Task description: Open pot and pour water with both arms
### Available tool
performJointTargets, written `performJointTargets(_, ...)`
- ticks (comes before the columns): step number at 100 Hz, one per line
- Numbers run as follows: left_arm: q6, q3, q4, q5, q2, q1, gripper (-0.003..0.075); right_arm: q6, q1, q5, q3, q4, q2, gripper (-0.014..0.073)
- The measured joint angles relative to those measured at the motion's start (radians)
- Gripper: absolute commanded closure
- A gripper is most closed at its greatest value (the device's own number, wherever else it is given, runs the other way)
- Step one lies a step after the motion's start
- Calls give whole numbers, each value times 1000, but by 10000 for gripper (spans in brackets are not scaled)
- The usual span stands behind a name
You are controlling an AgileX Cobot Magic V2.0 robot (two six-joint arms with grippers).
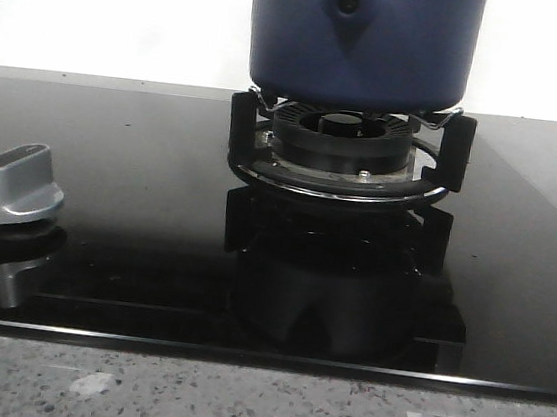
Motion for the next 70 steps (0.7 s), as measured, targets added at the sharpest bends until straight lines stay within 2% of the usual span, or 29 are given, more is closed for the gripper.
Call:
performJointTargets(7,-20,0,0,1,-30,25,196,0,0,0,0,-4,-10,662)
performJointTargets(17,-41,0,-2,8,-77,63,279,-2,0,-1,0,-17,-31,662)
performJointTargets(34,-62,0,-2,25,-147,115,485,-6,0,-12,31,-36,-71,662)
performJointTargets(39,-77,2,-2,25,-172,123,519,-6,0,-13,45,-38,-86,662)
performJointTargets(60,-100,111,3,22,-353,150,533,-60,0,-15,113,-40,-198,662)
performJointTargets(70,-100,226,19,-46,-480,156,533,-98,0,-15,148,-40,-275,662)
